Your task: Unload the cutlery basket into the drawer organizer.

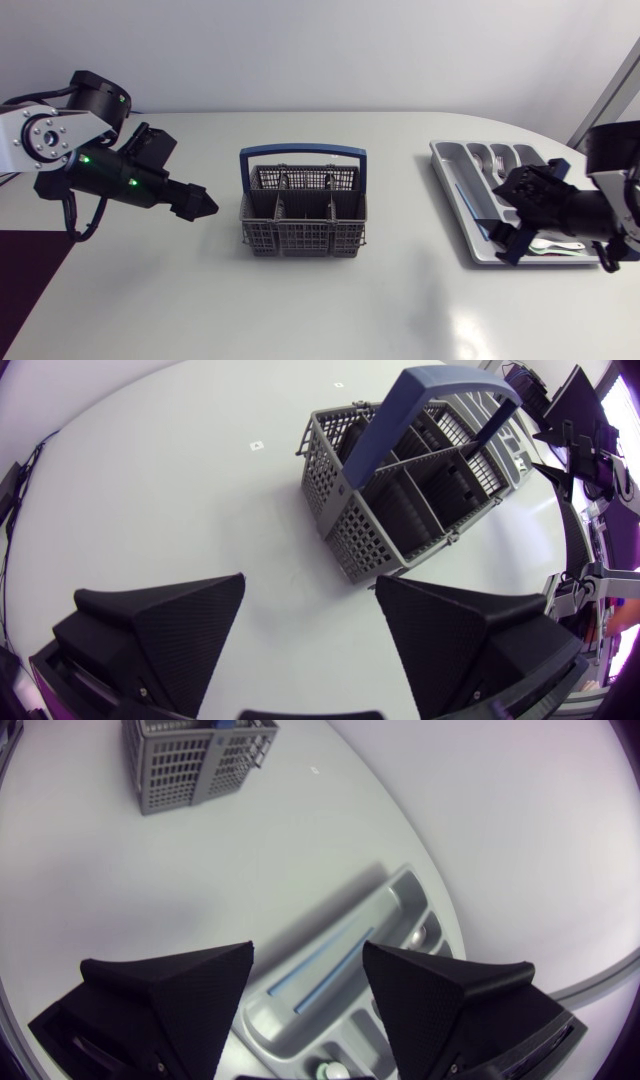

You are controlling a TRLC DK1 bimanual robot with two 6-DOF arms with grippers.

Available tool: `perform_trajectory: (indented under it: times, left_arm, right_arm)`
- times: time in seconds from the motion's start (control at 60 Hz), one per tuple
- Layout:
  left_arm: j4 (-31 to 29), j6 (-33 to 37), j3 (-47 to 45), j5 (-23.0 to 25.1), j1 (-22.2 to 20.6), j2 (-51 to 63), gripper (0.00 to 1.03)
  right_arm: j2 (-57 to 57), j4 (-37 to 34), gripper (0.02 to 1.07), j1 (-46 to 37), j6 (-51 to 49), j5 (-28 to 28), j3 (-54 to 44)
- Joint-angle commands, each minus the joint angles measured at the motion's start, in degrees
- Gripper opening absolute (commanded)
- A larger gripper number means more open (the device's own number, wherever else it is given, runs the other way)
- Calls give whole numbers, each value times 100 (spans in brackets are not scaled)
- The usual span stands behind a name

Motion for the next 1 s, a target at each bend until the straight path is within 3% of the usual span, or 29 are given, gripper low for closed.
perform_trajectory:
  times: [0.0,0.417,0.983]
  left_arm:
    - [98,112,-147,1,-15,259,92]
    - [405,112,-296,45,-446,637,92]
    - [757,68,3,45,-596,1032,92]
  right_arm:
    - [220,92,82,748,834,282,66]
    - [1811,364,82,2532,2372,537,1006]
    - [2673,338,82,3165,2715,880,1789]
